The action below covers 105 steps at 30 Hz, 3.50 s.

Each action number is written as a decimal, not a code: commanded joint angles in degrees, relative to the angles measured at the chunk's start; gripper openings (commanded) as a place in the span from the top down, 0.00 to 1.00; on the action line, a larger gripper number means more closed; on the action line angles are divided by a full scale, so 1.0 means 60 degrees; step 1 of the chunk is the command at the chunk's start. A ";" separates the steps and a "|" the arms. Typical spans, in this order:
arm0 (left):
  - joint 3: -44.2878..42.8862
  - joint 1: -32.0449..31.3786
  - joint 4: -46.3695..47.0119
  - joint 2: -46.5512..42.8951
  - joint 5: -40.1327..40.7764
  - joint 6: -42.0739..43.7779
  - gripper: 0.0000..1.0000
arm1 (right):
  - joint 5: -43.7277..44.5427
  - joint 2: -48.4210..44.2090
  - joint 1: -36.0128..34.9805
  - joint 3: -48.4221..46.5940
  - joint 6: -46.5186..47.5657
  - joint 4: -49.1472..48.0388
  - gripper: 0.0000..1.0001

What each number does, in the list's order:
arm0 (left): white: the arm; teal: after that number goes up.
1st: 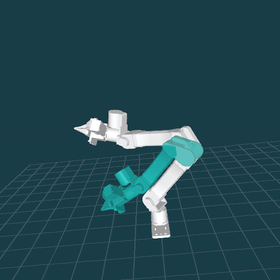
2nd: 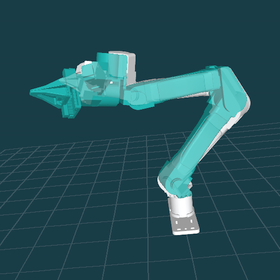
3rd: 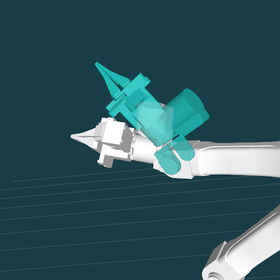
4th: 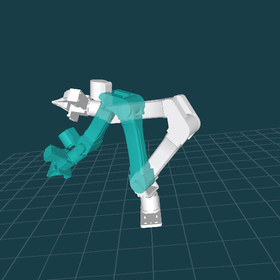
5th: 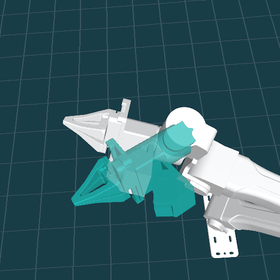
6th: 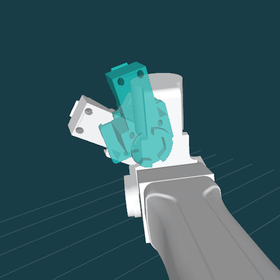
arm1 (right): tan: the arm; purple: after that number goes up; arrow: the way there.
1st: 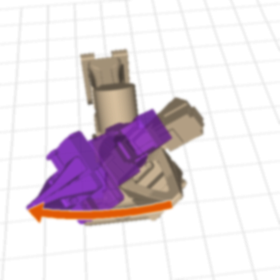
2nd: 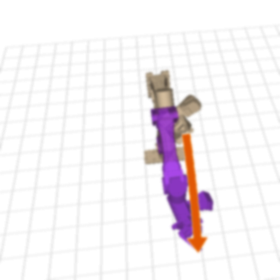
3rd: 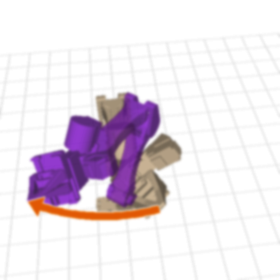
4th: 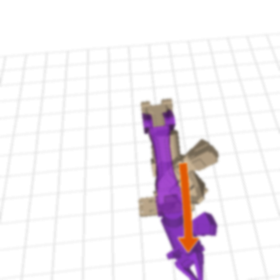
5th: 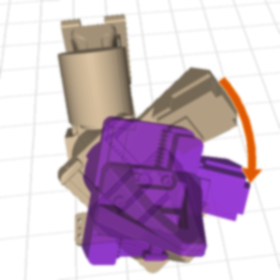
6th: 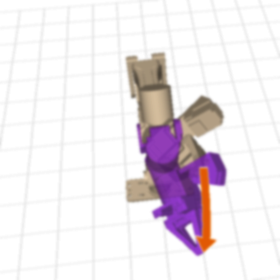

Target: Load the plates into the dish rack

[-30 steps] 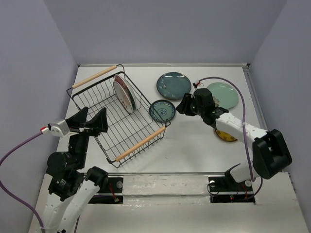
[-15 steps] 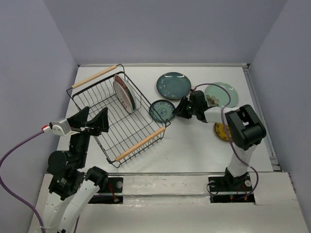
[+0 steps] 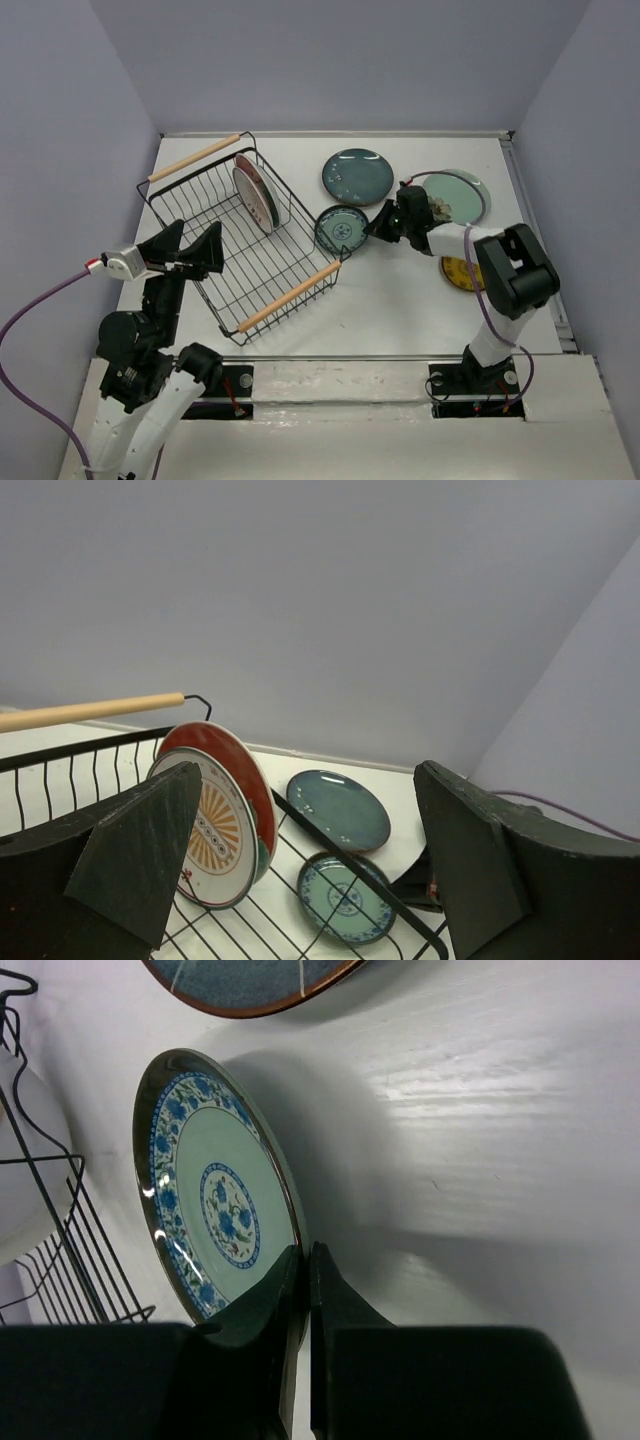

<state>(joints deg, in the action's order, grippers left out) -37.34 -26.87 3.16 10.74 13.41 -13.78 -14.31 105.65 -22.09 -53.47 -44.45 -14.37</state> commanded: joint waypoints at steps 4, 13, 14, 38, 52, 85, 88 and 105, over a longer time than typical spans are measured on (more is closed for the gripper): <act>-0.0207 0.0244 0.0645 -0.0311 -0.0052 -0.0003 0.01 | 0.5697 -0.4534 -0.0783 -0.0709 0.1781 0.2961 0.93; -0.0339 0.0436 0.0265 -0.0589 0.1850 -0.0427 0.01 | 1.0745 -0.3666 -0.4474 -0.5966 0.5616 0.3628 0.93; -0.0368 0.0479 0.0163 -0.0633 0.2099 -0.0486 0.01 | 1.1329 -0.3271 -0.4812 -0.6391 0.6143 0.3017 0.93; -0.0588 0.0333 -0.0453 -0.1454 0.4811 -0.1453 0.01 | 1.2843 0.5609 -0.7789 -1.4335 1.2740 0.0813 0.93; -0.0632 0.0348 -0.0468 -0.1322 0.4826 -0.1483 0.01 | 1.2638 0.6577 -0.7702 -1.3984 1.1759 0.1091 0.93; -0.0602 0.0333 -0.0468 -0.1263 0.4460 -0.1468 0.01 | 1.3180 0.7105 -0.7437 -1.4159 1.2428 0.0757 0.93; -0.0588 0.0348 -0.0468 -0.1248 0.4445 -0.1482 0.01 | 1.3282 0.6943 -0.7437 -1.4188 1.2973 0.0067 0.93; -0.0588 0.0348 -0.0482 -0.1263 0.4401 -0.1468 0.01 | 1.3283 0.7295 -0.7437 -1.3661 1.2579 0.0109 0.93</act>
<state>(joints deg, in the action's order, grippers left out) -39.16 -24.69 -2.07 2.72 39.07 -22.00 64.58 149.64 -66.65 -135.92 32.56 -10.70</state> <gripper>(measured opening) 0.990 0.096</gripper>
